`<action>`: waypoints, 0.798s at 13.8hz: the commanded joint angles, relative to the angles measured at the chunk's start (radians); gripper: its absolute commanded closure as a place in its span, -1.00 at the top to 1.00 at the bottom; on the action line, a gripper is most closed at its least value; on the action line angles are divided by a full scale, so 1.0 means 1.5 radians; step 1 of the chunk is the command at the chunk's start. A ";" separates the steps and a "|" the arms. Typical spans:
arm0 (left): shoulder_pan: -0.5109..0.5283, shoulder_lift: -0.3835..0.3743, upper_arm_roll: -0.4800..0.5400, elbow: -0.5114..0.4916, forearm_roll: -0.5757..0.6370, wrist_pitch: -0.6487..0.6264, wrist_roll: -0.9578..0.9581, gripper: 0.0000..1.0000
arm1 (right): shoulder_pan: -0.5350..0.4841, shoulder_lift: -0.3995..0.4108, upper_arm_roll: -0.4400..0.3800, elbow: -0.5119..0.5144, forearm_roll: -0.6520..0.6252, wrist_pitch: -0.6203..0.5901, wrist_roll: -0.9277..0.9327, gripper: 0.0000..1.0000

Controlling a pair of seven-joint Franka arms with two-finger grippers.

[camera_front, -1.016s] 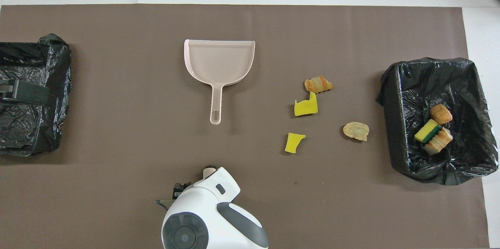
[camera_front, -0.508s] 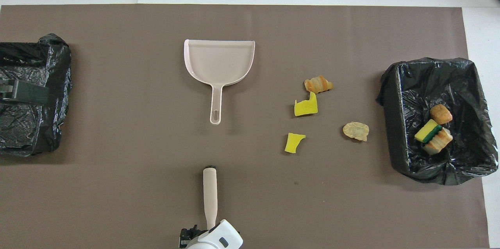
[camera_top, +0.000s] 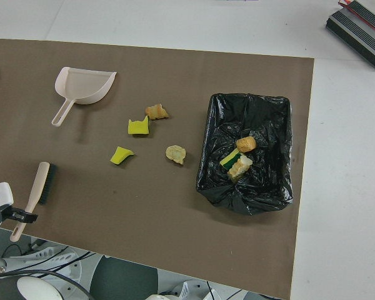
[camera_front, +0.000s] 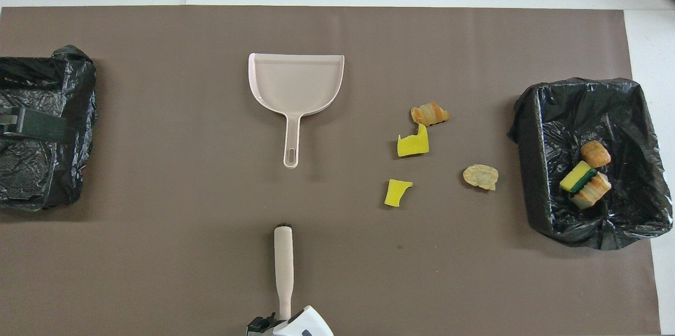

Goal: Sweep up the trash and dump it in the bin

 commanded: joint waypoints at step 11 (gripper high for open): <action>0.003 -0.002 -0.001 0.008 0.006 -0.014 0.005 1.00 | 0.000 -0.015 0.003 -0.017 0.081 -0.009 -0.133 0.03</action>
